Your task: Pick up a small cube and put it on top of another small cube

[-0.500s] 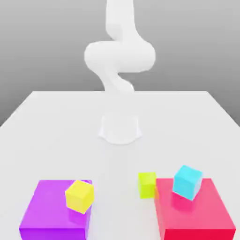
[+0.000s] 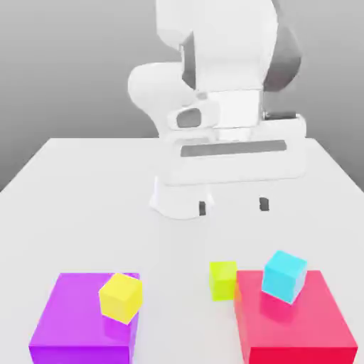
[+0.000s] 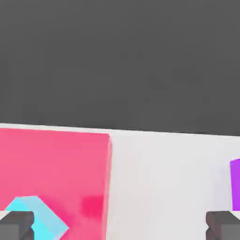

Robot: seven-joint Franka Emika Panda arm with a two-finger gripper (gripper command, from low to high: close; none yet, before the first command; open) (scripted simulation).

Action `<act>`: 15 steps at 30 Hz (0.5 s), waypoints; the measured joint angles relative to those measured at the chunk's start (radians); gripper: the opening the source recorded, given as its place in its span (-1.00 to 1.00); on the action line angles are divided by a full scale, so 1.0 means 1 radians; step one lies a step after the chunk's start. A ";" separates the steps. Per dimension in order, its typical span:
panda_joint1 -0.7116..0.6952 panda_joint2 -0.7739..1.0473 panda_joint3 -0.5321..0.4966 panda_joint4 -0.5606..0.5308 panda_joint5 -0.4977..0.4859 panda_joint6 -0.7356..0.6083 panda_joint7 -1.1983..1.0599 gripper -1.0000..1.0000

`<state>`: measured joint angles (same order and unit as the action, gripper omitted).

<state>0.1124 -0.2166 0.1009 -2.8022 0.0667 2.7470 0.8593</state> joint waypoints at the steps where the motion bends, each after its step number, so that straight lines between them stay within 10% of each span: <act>1: 0.004 0.044 0.011 -0.034 -0.006 0.033 0.012 0.00; 10: 0.085 0.420 -0.069 -0.072 -0.155 0.331 0.139 0.00; 11: 0.097 0.447 -0.081 -0.068 -0.158 0.353 0.141 -1.00; 15: 0.096 0.447 -0.081 -0.068 -0.160 0.354 0.143 -1.00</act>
<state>0.2086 0.2304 0.0197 -2.8699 -0.0932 3.1008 1.0028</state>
